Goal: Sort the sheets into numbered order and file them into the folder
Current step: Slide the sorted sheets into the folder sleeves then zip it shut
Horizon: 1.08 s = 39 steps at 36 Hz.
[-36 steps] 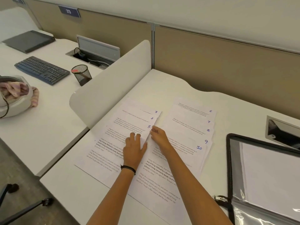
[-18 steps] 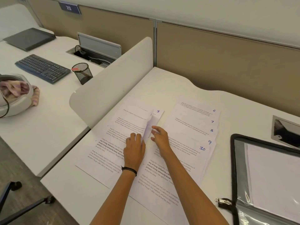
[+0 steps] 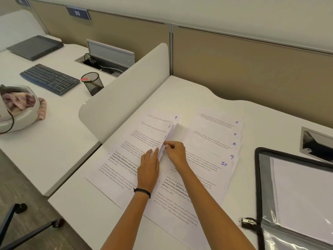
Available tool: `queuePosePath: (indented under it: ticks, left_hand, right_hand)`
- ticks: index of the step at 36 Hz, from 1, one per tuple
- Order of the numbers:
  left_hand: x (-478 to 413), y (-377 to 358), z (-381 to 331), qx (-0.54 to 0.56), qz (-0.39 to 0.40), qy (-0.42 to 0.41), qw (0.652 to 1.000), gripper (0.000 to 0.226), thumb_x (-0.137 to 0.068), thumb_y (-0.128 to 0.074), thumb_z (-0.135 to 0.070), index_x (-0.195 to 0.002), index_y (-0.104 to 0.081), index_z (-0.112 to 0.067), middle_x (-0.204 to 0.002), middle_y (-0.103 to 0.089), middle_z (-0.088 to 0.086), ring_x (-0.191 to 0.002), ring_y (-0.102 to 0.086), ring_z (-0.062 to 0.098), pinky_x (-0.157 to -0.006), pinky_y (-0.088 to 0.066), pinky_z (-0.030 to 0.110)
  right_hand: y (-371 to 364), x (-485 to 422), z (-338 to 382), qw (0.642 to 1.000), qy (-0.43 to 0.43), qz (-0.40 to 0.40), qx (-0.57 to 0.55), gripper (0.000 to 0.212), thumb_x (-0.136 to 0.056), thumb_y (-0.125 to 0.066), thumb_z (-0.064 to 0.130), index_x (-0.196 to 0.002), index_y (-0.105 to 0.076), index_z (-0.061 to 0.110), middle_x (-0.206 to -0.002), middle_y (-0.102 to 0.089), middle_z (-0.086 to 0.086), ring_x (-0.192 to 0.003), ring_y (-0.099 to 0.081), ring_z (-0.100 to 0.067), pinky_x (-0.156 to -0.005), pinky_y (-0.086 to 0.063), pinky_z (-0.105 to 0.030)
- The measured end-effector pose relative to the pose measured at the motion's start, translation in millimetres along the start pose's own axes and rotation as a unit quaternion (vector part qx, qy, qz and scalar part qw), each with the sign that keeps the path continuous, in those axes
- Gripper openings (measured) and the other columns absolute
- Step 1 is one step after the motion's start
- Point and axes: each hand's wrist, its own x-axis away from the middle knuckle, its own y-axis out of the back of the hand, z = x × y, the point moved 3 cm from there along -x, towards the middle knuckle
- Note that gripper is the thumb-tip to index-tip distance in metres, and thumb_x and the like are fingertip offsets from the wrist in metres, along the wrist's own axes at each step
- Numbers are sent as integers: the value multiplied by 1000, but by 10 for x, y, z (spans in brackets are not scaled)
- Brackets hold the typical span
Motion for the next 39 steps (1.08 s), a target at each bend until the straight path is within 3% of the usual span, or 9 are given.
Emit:
queuePosePath:
  ticks: [7,15,20,22,24,26,29,32,39]
  left_hand:
    - [-39,31,-11,-4,34,46,998,43,-93,-54,-9,-136,-51,-12,-129,-55,18,-112,-54,34,-66,-57,41]
    - [-70,71,-34,36,46,72,996,43,-100,-42,-24,-141,-43,-12,-138,-46,13,-124,-42,30,-85,-49,40]
    - [-70,74,-57,65,54,91,992,46,-100,-44,-31,-142,-44,-12,-144,-42,13,-132,-36,29,-104,-37,40]
    - [-68,97,-108,77,33,83,993,42,-99,-46,-30,-135,-51,-10,-139,-47,13,-129,-39,28,-102,-40,39]
    - [-51,150,-206,105,-5,77,991,30,-97,-49,-28,-121,-59,-12,-119,-56,9,-113,-48,25,-83,-47,34]
    - [-15,215,-310,162,-22,100,982,20,-97,-49,-29,-110,-56,-14,-95,-57,2,-91,-54,21,-64,-42,26]
    - [53,248,-434,286,0,141,948,24,-99,-46,-31,-115,-43,-14,-78,-57,1,-69,-59,22,-55,-43,26]
    - [151,261,-593,422,59,168,889,31,-100,-43,-28,-127,-36,-15,-81,-61,9,-64,-62,19,-50,-50,26]
    - [372,173,-936,621,195,282,704,67,-99,-49,-28,-151,-6,-22,-108,-67,14,-88,-69,23,-63,-58,29]
  right_hand:
    - [176,82,156,996,48,-79,17,22,-91,-55,2,-109,-69,2,-108,-70,-10,-99,-65,-16,-79,-43,-10]
    - [593,221,330,976,108,-190,-21,18,-89,-62,5,-104,-71,4,-99,-71,-5,-81,-62,-7,-68,-45,-2]
    - [858,363,428,961,148,-226,-53,13,-86,-63,1,-94,-71,9,-84,-67,6,-79,-65,-12,-76,-55,-22]
    - [966,423,469,956,164,-237,-58,14,-85,-63,-1,-89,-71,10,-81,-66,7,-77,-64,-9,-74,-53,-18]
    - [1075,485,505,951,176,-247,-64,14,-85,-63,-2,-88,-71,10,-81,-67,5,-75,-63,-3,-72,-49,-10]
    - [1181,548,536,946,185,-255,-73,13,-85,-63,-1,-87,-71,10,-80,-67,8,-75,-62,2,-70,-47,-7]
    - [1332,642,570,940,199,-266,-83,13,-86,-64,2,-87,-70,13,-80,-65,15,-77,-61,6,-70,-46,-5]
    - [1474,736,586,935,204,-276,-91,11,-87,-65,6,-90,-70,14,-83,-66,14,-80,-61,4,-72,-47,-6]
    - [1749,1023,636,919,228,-306,-99,9,-87,-65,8,-94,-70,9,-88,-69,4,-78,-61,5,-66,-46,-6]
